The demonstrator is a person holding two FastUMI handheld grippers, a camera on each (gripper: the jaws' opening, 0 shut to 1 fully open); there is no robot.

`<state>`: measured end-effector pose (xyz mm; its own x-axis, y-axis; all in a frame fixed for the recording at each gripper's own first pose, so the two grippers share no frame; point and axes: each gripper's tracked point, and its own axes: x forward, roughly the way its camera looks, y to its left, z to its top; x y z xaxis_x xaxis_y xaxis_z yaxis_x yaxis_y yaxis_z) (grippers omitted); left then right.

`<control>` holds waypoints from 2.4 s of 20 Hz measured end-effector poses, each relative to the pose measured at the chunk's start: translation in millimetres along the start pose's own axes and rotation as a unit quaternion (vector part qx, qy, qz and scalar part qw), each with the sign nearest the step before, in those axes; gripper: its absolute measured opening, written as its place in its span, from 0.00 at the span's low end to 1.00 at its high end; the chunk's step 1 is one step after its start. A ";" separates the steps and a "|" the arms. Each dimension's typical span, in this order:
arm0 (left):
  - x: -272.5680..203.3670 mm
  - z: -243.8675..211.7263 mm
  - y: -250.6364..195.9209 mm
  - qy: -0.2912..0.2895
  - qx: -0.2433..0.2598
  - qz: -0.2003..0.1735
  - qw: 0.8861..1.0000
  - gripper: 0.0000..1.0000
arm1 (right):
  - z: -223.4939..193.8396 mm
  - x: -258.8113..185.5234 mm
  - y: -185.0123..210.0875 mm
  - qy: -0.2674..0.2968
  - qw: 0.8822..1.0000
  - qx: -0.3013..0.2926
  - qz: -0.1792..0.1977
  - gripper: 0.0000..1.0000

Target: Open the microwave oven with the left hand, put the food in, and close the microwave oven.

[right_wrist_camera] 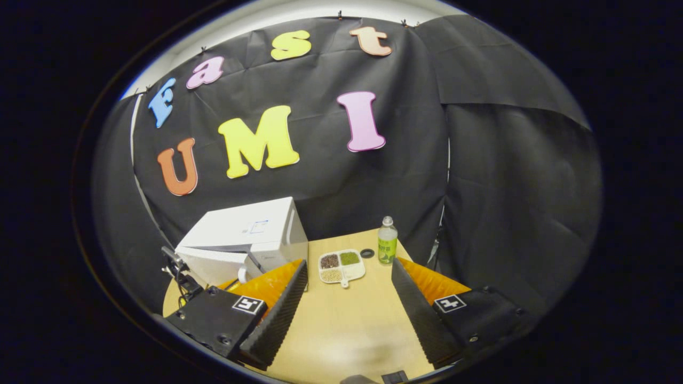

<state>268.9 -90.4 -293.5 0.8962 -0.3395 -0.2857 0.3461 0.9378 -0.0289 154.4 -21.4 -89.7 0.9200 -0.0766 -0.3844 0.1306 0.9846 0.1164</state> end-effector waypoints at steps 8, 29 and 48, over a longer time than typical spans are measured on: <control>21.1 4.4 -3.3 0.001 -0.019 0.011 1.000 0.00 | 0.8 21.6 -3.6 0.014 1.000 -0.012 0.011 1.00; -148.4 87.6 73.3 -0.043 0.002 0.117 0.992 0.96 | 10.5 -3.4 73.3 -0.041 0.996 -0.046 0.066 0.92; -319.2 203.5 93.9 -0.132 0.025 0.151 0.979 0.96 | 40.9 -102.1 133.8 -0.186 0.979 -0.045 0.075 0.92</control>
<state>71.8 91.2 -10.1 0.9980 -0.0615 -0.0160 0.0625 0.9957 0.0682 93.0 111.7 2.5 0.9994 0.0343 -0.0063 -0.0338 0.9977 0.0593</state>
